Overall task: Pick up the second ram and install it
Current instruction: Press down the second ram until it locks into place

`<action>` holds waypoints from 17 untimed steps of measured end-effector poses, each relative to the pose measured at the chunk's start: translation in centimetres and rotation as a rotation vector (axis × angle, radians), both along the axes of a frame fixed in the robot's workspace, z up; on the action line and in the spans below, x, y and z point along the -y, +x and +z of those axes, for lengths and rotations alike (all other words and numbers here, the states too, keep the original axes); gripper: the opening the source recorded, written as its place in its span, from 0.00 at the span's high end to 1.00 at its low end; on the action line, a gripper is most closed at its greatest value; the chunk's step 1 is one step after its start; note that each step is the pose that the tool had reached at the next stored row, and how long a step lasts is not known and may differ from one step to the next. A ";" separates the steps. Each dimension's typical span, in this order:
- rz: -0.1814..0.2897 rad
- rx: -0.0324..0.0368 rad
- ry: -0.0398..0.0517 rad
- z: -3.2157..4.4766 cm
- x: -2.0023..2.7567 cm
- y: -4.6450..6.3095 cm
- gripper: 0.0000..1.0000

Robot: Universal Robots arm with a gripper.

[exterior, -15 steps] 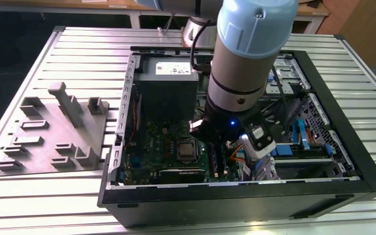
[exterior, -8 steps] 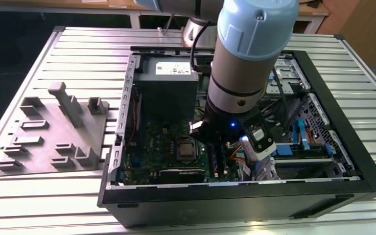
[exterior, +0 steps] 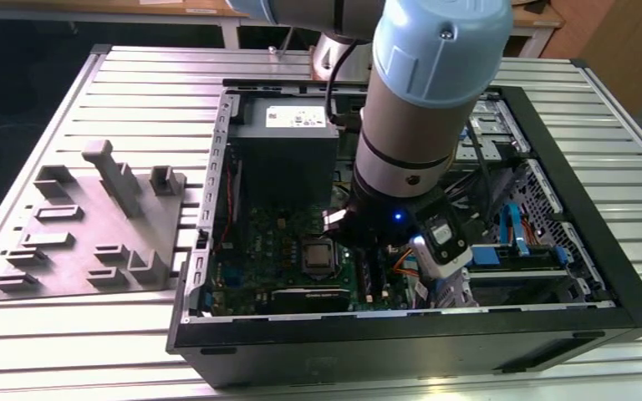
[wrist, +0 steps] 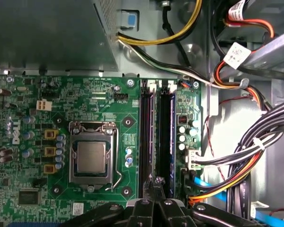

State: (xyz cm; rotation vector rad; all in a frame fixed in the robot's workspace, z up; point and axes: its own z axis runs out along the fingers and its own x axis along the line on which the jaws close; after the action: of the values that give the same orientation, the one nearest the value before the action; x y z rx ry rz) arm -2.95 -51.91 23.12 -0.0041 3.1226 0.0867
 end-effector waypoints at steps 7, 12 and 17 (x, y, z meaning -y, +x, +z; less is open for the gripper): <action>-0.002 -0.0114 -0.0004 -0.08 0.51 0.2 0.90; -0.006 -0.0160 -0.0007 -0.28 0.73 0.5 0.90; -0.005 -0.0162 -0.0006 -0.45 0.81 0.5 0.90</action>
State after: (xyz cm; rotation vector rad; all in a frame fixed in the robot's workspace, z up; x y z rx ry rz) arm -2.50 -52.72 22.67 0.0051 3.1386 0.0862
